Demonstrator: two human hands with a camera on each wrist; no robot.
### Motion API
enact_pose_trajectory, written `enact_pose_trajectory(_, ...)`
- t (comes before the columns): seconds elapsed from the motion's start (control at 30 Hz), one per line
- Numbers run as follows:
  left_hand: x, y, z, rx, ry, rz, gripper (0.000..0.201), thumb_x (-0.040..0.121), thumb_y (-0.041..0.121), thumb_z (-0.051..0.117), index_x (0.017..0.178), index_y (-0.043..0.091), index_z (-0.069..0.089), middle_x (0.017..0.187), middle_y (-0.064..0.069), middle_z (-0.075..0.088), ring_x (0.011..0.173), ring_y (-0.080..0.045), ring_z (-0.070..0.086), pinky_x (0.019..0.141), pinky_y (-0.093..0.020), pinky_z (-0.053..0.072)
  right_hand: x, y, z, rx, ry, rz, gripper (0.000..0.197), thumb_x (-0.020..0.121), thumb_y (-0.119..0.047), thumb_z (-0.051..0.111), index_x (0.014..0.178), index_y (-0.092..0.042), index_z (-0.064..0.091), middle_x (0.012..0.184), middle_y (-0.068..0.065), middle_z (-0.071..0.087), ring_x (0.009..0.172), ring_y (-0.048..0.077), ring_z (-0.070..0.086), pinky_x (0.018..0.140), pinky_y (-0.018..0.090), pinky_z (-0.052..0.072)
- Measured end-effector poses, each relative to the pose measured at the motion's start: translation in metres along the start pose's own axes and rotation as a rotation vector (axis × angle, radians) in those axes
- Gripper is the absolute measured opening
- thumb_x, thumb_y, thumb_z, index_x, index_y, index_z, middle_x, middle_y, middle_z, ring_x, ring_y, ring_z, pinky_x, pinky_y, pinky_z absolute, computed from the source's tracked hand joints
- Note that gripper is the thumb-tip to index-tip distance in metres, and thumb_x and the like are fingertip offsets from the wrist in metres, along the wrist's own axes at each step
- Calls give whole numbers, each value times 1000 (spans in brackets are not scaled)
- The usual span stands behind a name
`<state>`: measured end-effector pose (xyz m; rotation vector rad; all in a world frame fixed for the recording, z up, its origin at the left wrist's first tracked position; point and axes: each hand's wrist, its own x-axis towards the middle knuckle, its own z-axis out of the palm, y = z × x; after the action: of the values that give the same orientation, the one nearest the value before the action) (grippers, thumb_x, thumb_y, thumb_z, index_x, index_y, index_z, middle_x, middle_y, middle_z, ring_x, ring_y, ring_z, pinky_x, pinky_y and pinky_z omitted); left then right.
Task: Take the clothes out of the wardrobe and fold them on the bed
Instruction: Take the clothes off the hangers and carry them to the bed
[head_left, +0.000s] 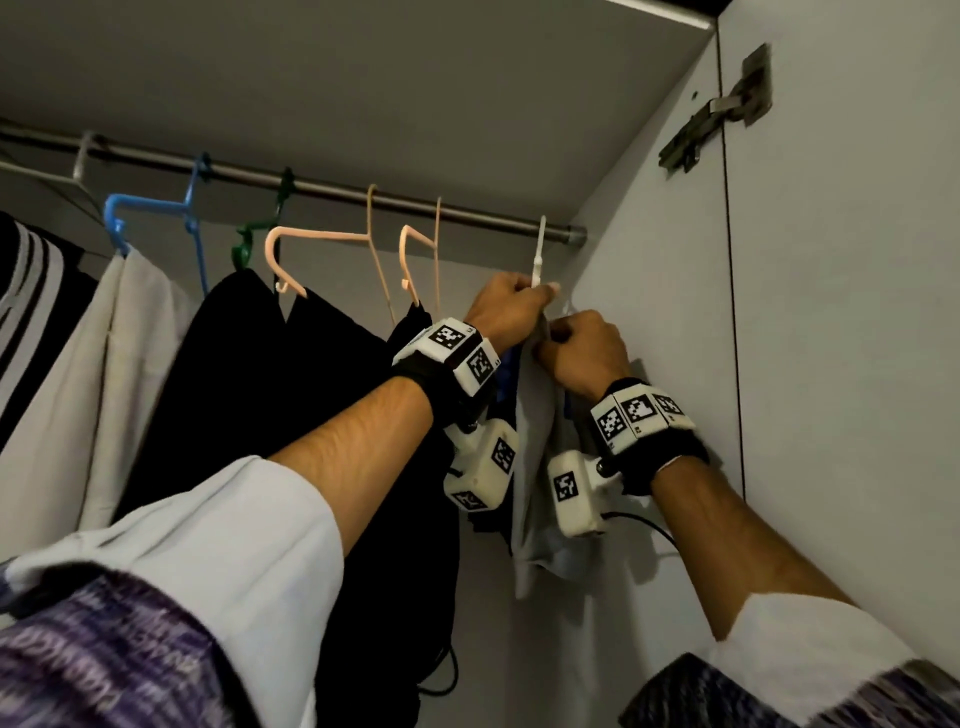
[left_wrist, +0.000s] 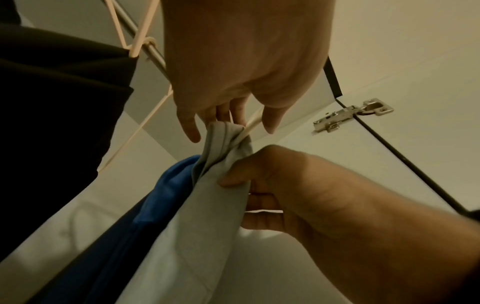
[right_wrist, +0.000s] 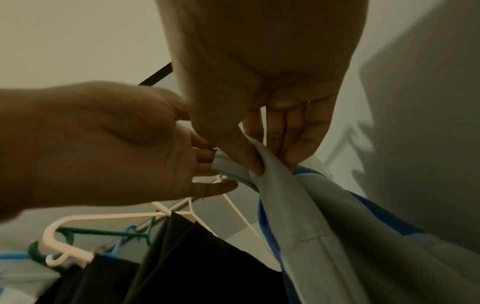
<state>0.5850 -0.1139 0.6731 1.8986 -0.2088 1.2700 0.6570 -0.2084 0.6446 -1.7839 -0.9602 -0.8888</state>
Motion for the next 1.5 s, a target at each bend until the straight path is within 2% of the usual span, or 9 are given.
enact_pose_trajectory(0.1, 12, 1, -6, -81, 103, -20, 26, 96, 23, 60, 75, 9, 68, 75, -8, 70, 83, -34, 71, 88, -50, 58, 0, -6, 2, 157, -40, -15, 31, 84, -36, 66, 59, -17, 64, 64, 6, 66, 67, 29, 64, 65, 38, 51)
enact_pose_trajectory(0.23, 29, 2, -26, -114, 196, -106, 27, 90, 23, 54, 66, 16, 63, 69, -3, 66, 84, -30, 67, 96, -50, 55, 13, -1, -3, 536, 29, 166, 20, 89, -24, 64, 86, -9, 76, 86, 12, 77, 76, 30, 73, 69, 40, 60)
enact_pose_trajectory(0.33, 22, 6, -37, -47, 170, -114, 26, 94, 17, 49, 72, 15, 63, 79, -5, 66, 91, -29, 66, 99, -50, 53, 22, 18, 1, 372, 16, 253, 17, 88, -30, 60, 85, -16, 69, 90, 9, 75, 80, 30, 74, 76, 42, 64)
enact_pose_trajectory(0.5, 23, 2, -38, 52, 102, -114, 27, 96, 19, 49, 74, 12, 64, 82, -9, 65, 84, -26, 65, 95, -48, 55, 19, 29, 27, 310, -224, 333, 81, 59, -72, 61, 110, -9, 64, 100, 12, 73, 88, 34, 73, 87, 49, 62)
enact_pose_trajectory(0.57, 26, -3, -36, 57, 99, -97, 30, 95, 26, 49, 73, 13, 65, 86, -11, 70, 90, -31, 68, 96, -50, 54, 18, 28, 35, 338, -259, 317, 82, 60, -77, 62, 110, -12, 64, 103, 11, 72, 92, 33, 72, 90, 48, 60)
enact_pose_trajectory(0.77, 29, -8, -38, 63, 57, -83, 26, 98, 21, 50, 76, 13, 62, 79, -7, 66, 82, -24, 65, 99, -49, 53, 22, 30, 40, 143, -144, 155, 25, 90, -34, 71, 109, -17, 70, 95, 5, 70, 92, 28, 68, 85, 37, 57)
enact_pose_trajectory(1.0, 28, -9, -43, 63, 4, -56, 43, 107, 36, 38, 77, 15, 60, 79, -4, 63, 78, -18, 61, 88, -38, 50, 28, 25, 38, 415, -30, 302, 30, 77, -37, 69, 92, -11, 74, 91, 10, 76, 87, 33, 73, 88, 47, 62)
enact_pose_trajectory(1.23, 32, -19, -42, 56, 19, -74, 59, 107, 51, 32, 65, 16, 55, 84, -9, 67, 93, -26, 64, 105, -49, 46, 54, 30, 43, 385, -64, 348, 22, 87, -32, 61, 90, -10, 64, 96, 14, 74, 89, 36, 73, 87, 50, 62)
enact_pose_trajectory(1.5, 42, -29, -66, -47, 106, -135, 56, 102, 59, 41, 65, 18, 51, 69, -5, 65, 79, -25, 65, 93, -43, 52, 73, 39, 68, 240, -317, 391, 44, 108, -29, 44, 136, 2, 55, 133, 22, 62, 125, 43, 59, 106, 47, 50)
